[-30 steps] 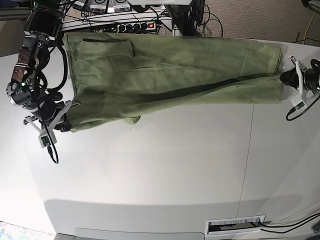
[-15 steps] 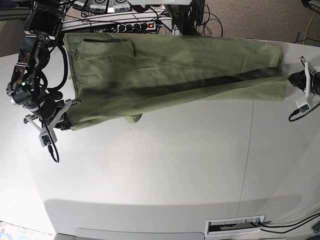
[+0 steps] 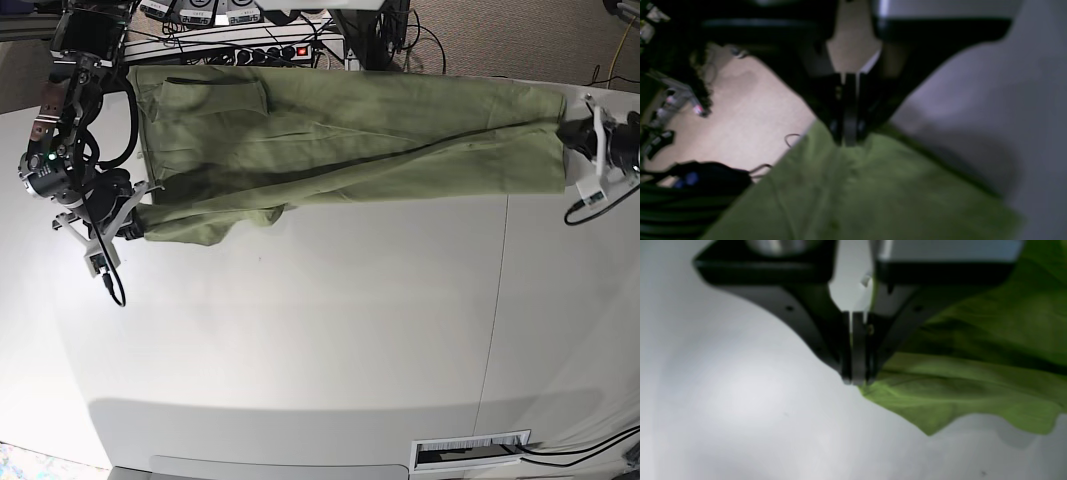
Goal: Fold the T-shirt properly
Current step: 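Lay the folded hem onto the collar edge with both grippers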
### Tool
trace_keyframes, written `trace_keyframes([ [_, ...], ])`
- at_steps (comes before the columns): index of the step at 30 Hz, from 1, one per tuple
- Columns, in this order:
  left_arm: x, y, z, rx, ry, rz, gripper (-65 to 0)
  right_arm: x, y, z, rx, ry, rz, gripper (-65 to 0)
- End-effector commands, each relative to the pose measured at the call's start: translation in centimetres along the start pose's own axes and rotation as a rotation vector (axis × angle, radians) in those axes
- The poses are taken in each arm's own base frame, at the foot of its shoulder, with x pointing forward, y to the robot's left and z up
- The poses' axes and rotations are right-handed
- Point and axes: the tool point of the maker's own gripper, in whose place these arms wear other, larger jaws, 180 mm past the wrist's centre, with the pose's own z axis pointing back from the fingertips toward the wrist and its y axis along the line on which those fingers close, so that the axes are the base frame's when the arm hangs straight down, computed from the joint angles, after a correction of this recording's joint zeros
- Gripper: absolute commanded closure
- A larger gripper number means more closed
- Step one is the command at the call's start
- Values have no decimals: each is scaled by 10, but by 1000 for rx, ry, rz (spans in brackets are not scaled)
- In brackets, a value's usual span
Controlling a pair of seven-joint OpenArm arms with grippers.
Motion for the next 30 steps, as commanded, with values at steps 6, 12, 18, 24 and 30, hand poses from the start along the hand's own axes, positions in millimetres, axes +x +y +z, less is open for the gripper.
trace_keyframes([
  [6, 4, -11, 3, -6, 12, -61, 0, 14, -8, 6, -25, -45, 16, 0],
  [12, 3, -2, 3, 46, 22, -104, 0, 13, -9, 7, -30, -41, 18, 0],
  [18, 4, -2, 2, 48, 16, -107, 0, 7, -19, 7, -85, -7, 37, -22],
  [24, 4, -3, 1, 45, 12, -105, 0, 16, -23, 8, -110, -50, 50, -99],
  [30, 6, -6, -4, 34, -1, -100, 0, 19, -19, 9, -87, -62, 43, -99],
])
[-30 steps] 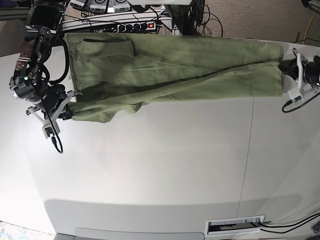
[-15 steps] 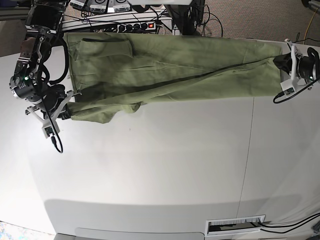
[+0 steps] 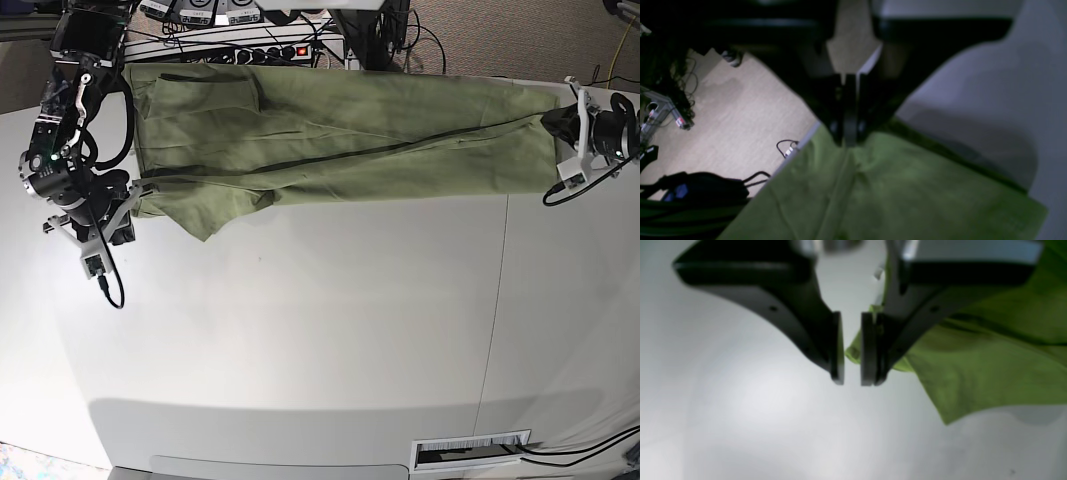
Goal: Fold the T-shirt properly
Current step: 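Lay the folded hem onto the collar edge with both grippers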
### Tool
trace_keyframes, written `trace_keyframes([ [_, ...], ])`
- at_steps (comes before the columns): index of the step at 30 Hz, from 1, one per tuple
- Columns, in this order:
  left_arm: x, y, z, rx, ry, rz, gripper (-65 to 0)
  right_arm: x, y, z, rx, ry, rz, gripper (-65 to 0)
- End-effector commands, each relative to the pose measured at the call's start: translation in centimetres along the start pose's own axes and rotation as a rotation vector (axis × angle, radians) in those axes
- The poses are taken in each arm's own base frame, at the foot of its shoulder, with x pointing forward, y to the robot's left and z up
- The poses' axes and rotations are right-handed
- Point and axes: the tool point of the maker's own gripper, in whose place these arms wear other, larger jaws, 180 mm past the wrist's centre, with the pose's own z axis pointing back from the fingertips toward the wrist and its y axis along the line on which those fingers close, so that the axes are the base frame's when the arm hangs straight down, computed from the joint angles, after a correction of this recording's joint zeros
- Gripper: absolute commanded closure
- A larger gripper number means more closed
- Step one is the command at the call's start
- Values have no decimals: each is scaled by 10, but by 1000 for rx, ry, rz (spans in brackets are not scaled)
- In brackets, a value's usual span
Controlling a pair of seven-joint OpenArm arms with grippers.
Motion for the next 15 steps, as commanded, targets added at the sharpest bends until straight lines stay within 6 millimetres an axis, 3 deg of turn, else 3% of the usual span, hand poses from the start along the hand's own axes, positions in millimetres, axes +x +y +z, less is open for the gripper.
trace_keyframes([
  [1, 5, 6, 9, 18, -8, -13, 0, 13, -3, 6, 3, -43, 0, -99],
  [7, 9, 8, 10, 33, -26, -26, -13, -6, 30, 1, 116, -20, -60, -77],
  [11, 12, 9, 9, 39, -44, -33, -256, -8, 41, -2, 138, -22, -79, 0],
  [15, 13, 8, 7, 35, -49, -31, -277, -11, 61, -7, 188, 4, -43, 0],
])
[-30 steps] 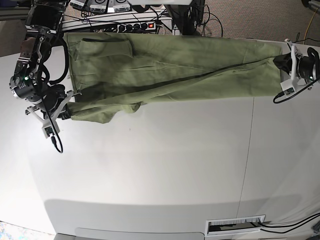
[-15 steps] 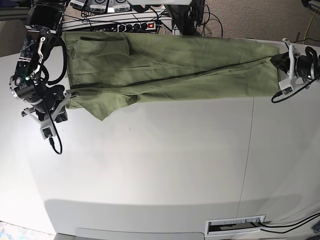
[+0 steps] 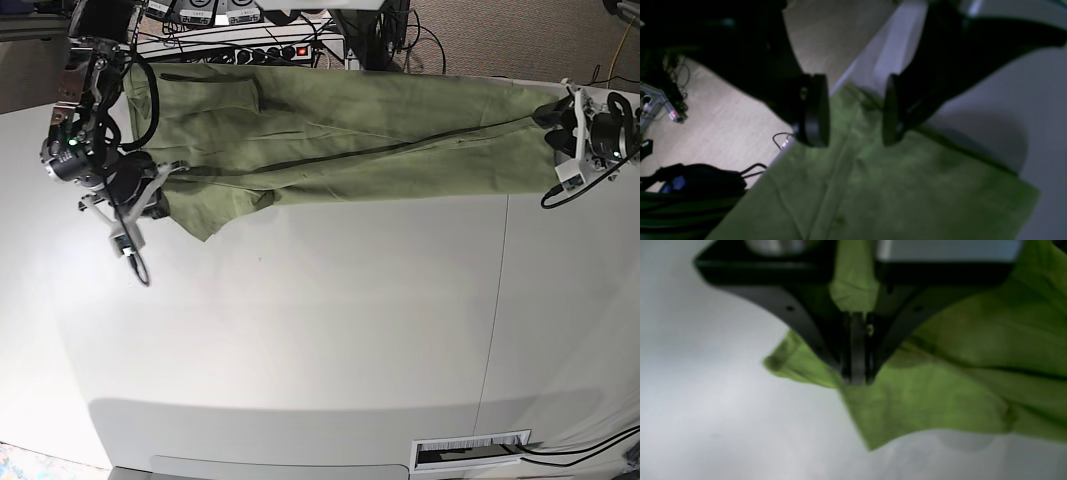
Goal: Fold the T-shirt properly
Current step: 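Lay the folded hem onto the collar edge with both grippers, then release the left gripper and regrasp the folded shirt's end beside it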
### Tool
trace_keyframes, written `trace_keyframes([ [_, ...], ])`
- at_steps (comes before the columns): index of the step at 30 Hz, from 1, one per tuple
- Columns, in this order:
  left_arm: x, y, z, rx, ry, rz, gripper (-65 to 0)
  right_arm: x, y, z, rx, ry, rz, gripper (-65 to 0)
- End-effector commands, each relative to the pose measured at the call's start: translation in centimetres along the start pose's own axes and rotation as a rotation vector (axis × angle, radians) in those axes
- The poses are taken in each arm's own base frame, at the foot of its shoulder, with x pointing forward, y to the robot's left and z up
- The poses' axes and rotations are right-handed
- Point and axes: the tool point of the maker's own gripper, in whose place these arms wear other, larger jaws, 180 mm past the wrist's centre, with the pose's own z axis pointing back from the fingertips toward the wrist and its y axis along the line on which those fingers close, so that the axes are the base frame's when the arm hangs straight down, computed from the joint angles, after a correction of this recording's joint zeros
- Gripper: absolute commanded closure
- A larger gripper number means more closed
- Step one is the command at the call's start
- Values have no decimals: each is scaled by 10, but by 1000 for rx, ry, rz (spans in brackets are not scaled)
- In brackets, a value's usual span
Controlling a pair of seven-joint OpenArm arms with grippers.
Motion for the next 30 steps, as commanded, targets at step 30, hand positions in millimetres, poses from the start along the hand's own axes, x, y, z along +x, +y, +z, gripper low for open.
trace_keyframes([
  [30, 27, 55, 51, 134, -174, 257, -277, -14, 45, -35, 5, 93, 278, 0],
])
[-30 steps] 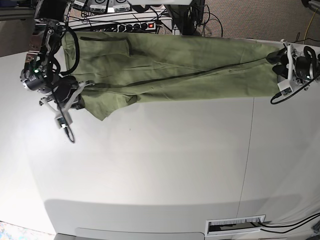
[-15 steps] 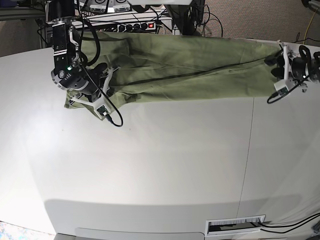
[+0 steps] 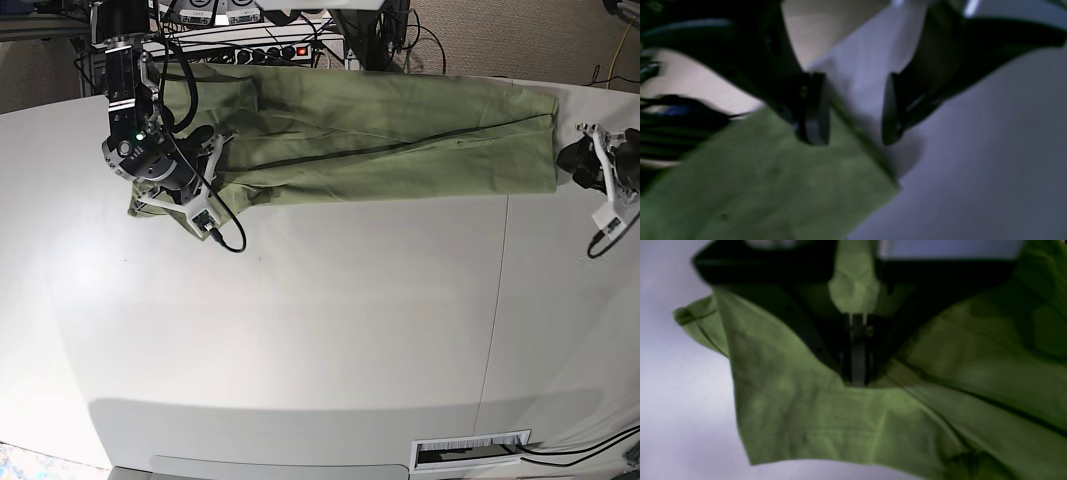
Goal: Fold the T-shirt properly
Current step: 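Release the left gripper and regrasp the folded shirt's end beside it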
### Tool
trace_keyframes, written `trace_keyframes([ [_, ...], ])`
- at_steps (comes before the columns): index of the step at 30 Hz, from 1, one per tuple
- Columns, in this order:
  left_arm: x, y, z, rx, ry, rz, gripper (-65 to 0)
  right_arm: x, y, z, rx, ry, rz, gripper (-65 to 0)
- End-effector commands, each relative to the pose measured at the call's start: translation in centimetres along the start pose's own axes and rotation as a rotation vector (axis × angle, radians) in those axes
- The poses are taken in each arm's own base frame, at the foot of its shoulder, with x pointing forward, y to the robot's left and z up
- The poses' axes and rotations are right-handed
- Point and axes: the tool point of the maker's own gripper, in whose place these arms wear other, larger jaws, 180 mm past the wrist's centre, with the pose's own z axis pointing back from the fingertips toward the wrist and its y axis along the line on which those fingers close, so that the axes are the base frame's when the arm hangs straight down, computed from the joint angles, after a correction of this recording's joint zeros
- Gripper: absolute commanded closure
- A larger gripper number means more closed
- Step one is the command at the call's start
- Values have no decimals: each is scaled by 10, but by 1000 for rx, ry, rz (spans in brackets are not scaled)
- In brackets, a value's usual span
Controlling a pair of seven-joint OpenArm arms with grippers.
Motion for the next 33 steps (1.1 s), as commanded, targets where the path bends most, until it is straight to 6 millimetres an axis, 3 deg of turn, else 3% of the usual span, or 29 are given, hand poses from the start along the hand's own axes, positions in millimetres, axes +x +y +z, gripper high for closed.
trace_keyframes([
  [1, 10, 3, 12, -20, -31, 16, -277, 9, -10, 5, -29, -29, 10, 0],
  [4, 3, 2, 16, -96, -59, 97, -277, 9, -10, 5, -29, -29, 10, 0],
  [8, -16, 24, 18, -76, -69, 209, -277, 9, -10, 5, -29, -28, 10, 0],
  [14, -45, 32, 3, -82, -57, 341, -277, 9, -10, 5, -29, -28, 10, 0],
  [33, -47, 10, -25, -157, -90, 382, -275, 8, -10, 5, -29, -19, 10, 0],
])
